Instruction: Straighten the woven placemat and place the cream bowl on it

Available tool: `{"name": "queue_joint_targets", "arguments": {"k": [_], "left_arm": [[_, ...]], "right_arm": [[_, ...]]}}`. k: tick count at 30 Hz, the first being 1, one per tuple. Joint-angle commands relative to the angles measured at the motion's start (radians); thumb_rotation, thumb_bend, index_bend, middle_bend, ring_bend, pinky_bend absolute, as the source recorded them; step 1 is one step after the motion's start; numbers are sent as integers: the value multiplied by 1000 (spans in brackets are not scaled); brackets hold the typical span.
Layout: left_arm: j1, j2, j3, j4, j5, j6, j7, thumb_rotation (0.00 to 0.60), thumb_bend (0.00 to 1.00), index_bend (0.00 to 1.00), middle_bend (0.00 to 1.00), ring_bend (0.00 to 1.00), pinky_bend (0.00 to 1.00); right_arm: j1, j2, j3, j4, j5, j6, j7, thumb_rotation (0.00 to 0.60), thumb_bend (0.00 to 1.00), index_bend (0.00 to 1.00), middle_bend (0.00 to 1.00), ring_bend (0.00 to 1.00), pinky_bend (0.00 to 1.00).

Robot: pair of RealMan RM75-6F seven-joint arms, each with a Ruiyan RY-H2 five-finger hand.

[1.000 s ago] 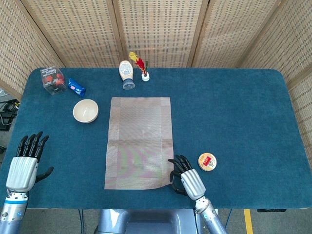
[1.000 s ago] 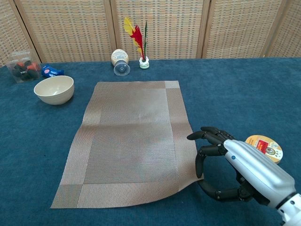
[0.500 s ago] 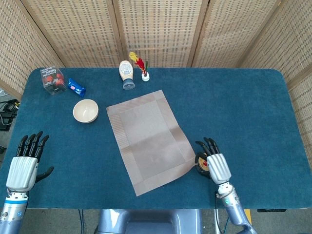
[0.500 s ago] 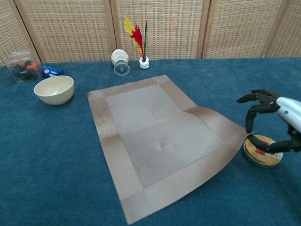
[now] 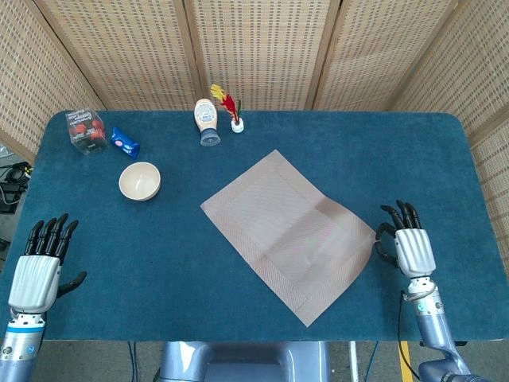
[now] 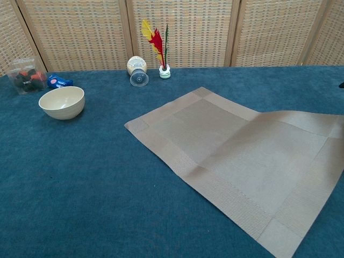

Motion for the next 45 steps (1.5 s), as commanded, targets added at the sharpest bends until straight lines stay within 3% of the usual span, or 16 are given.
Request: {"name": "queue_joint_targets", "arguments": {"k": [1,15,21,24,28,31,37,45], "left_arm": [[-1,-2,0,0,2,0,6,600,160,59,0,0,0],[0,-3,2,1,7,3,5,600,160,59,0,0,0],[0,-1,0,1,3,1,-1,600,160,59,0,0,0],[0,3,-5,-3,-6,-1,-8,600,160,59,0,0,0],[-1,3,-3,-4,-3,-3,-4,600,159,58,0,0,0],[-2,4,-2,-3,-1,-4,-1,600,160,57,0,0,0],[-9,9,-5,-7,5,-10,5,600,160,55,0,0,0],[-64,33,-32,-41,18,-60,49,600,158,49,0,0,0]], "right_arm": [[1,16,7,31,11,-9,12,600,629,678,262,5,87],[69,34,36,106,50,-104,-15,600,609,677,266,8,79],[101,28,55,135,69,-132,-53,600,555,663,251,8,44],[104,29,68,136,83,-122,-60,600,504,583,192,4,14],[94,48,72,105,95,-107,-92,600,396,330,23,0,0],[73,77,74,39,105,-87,-89,600,386,251,0,0,0],[9,112,72,-66,125,-19,-60,600,383,168,0,0,0],[-97,138,37,-193,76,145,26,600,380,162,0,0,0]]}}
